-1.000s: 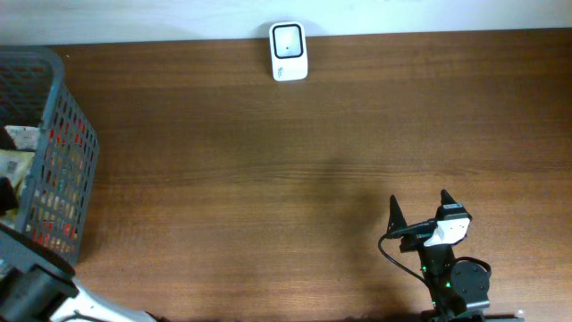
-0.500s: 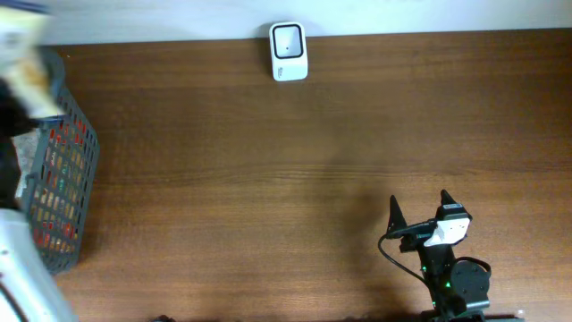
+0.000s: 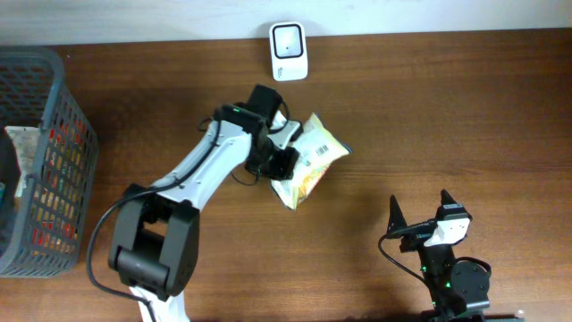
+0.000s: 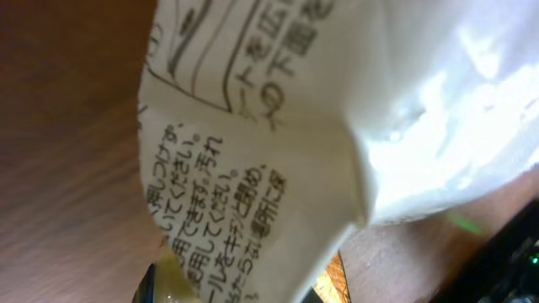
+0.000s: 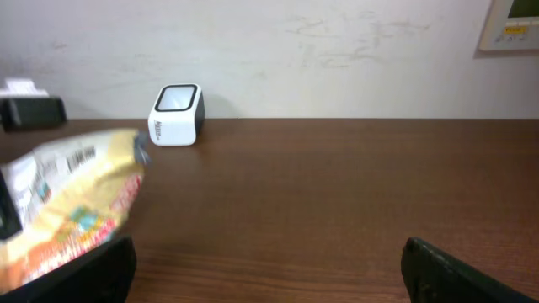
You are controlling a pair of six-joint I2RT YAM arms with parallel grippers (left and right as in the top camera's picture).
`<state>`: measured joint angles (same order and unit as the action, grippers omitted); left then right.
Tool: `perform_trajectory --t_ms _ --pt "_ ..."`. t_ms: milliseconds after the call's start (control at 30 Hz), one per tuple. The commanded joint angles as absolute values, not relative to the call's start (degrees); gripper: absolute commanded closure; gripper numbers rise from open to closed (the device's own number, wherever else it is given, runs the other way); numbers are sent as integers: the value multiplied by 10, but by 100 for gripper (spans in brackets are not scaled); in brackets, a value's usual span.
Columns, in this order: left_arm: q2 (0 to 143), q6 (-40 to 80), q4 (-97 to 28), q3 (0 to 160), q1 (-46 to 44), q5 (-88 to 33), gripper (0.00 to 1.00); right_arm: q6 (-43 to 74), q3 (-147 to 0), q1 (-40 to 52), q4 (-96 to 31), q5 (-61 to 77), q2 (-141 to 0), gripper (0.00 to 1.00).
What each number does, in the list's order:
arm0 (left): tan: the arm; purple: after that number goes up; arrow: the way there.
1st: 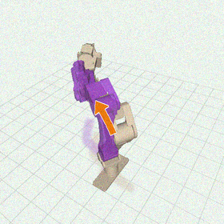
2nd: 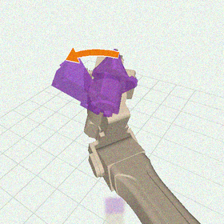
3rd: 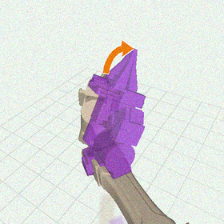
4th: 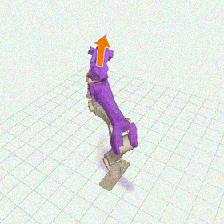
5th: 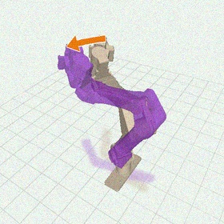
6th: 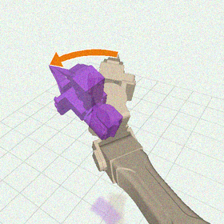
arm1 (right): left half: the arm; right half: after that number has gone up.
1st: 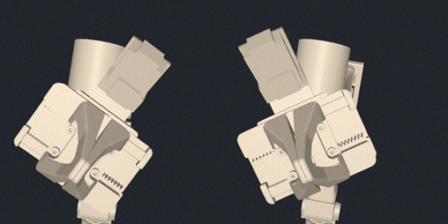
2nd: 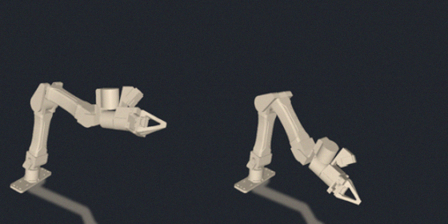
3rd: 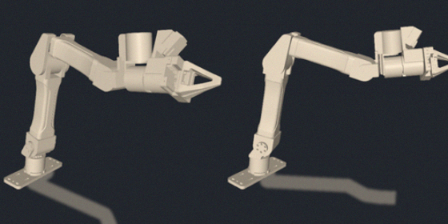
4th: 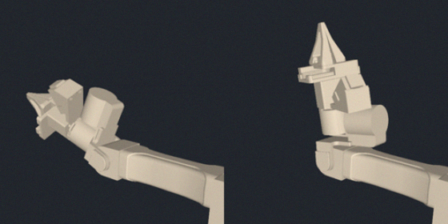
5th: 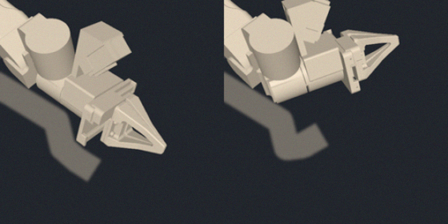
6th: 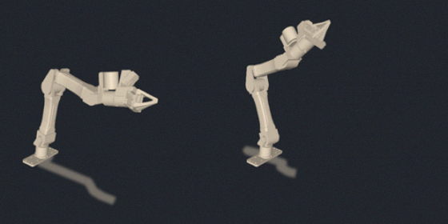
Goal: Scan the item barcode
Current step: 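Place the white snack bag on the table center, release, then grasp the white tube in the basket with the left gripper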
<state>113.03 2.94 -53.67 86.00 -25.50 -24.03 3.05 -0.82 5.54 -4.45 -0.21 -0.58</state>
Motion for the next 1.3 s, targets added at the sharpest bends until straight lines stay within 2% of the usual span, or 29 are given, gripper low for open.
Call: perform_trajectory --t_ms 0,33,133,200,300,367,467,567,633,733,833,1000,1067,1100,1167,1200,1267 --pt "1131 39 -537 861 -257 -251 55 34 -3 52 -45 -9 -2 1" --pt "1131 39 -535 861 -257 -251 1 34 -3 52 -45 -9 -2 1" --pt "1129 38 -544 900 -246 -251 1 34 -3 52 -45 -9 -2 1" --pt "1127 29 -608 1037 -202 -237 1 34 -3 52 -45 -9 -2 1" --pt "1127 13 -706 1259 -109 -164 1 34 -3 52 -45 -9 -2 1" --pt "1127 -22 -781 1412 -13 -139 1 34 -3 52 -45 -9 -2 1" --pt "1127 -5 -849 1507 118 -38 1 34 -3 52 -45 -9 -2 1" --pt "1129 69 -854 1506 251 37 1 34 -3 52 -45 -9 -2 1" --pt "1130 127 -841 1493 303 117 1 34 -3 52 -45 -9 -2 1" --pt "1138 123 -798 1402 352 129 1 34 -3 52 -45 -9 -2 1" --pt "1138 50 -685 1222 379 129 1 34 -3 52 -45 -9 -2 1" --pt "1138 -187 -452 967 415 89 1 34 -3 52 -45 -9 -2 1" --pt "1145 -257 -415 941 415 43 7 34 -3 52 -45 -9 -2 1" --pt "1153 -258 -400 938 415 40 12 34 -3 52 -45 -9 -2 1" --pt "1178 -258 -390 938 416 38 16 34 -3 52 -45 -9 -2 1" --pt "1185 -258 -390 938 417 38 21 34 -3 52 -45 -9 -2 1" --pt "1213 -258 -390 938 418 38 37 34 -3 52 -45 -9 -2 1"
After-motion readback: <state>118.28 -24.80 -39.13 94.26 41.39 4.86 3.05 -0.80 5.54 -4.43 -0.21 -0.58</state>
